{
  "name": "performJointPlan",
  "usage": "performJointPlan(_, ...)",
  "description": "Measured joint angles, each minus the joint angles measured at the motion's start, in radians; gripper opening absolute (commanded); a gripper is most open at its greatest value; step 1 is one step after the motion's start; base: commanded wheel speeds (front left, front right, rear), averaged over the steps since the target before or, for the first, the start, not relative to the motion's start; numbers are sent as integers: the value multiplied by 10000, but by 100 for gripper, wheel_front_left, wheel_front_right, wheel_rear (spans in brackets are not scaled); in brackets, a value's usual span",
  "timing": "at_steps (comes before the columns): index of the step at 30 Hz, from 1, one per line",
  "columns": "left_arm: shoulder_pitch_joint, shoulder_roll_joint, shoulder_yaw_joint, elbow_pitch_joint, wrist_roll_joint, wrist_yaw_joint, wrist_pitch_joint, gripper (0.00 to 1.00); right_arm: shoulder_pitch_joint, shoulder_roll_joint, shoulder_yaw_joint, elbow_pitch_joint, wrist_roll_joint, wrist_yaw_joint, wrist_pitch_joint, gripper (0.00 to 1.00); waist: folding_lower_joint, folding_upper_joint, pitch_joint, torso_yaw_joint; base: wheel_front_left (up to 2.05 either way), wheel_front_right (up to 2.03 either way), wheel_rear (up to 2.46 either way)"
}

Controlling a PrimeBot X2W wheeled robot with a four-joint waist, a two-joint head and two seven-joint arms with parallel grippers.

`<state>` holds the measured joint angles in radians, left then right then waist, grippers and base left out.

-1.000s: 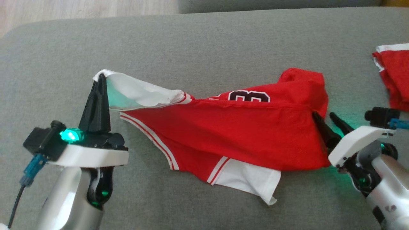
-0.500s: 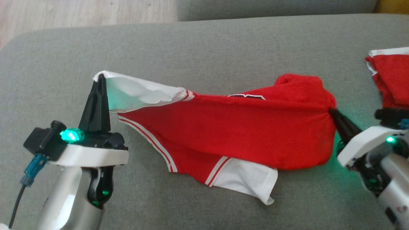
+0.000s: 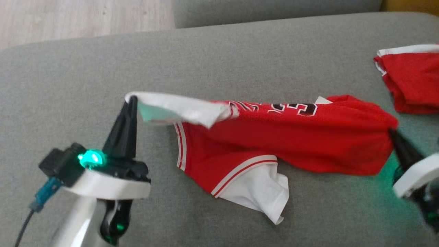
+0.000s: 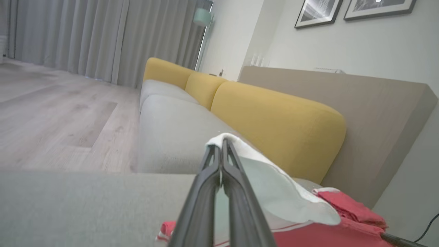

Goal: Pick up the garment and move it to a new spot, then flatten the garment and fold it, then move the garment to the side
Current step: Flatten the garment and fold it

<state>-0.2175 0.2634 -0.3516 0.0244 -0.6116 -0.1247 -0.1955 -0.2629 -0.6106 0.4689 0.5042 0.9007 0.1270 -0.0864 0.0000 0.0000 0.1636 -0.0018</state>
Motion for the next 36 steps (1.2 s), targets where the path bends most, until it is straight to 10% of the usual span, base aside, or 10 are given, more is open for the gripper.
performJointPlan(18, 165, 102, 222, 759, 274, 115, -359, 0, 2450, 865, -1475, -2600, -456, 0, 35, 100, 0, 0, 64, 217, 0, 0, 0)
performJointPlan(33, -151, 40, -38, 968, 311, 105, -447, 0, 622, 909, -736, -825, -96, 0, 779, 100, 0, 0, 408, 653, 0, 0, 0)
performJointPlan(36, -235, 33, -38, 995, 311, 104, -449, 0, 612, 865, -558, -568, -31, 0, 777, 76, 1, 0, 462, 707, 0, 0, 0)
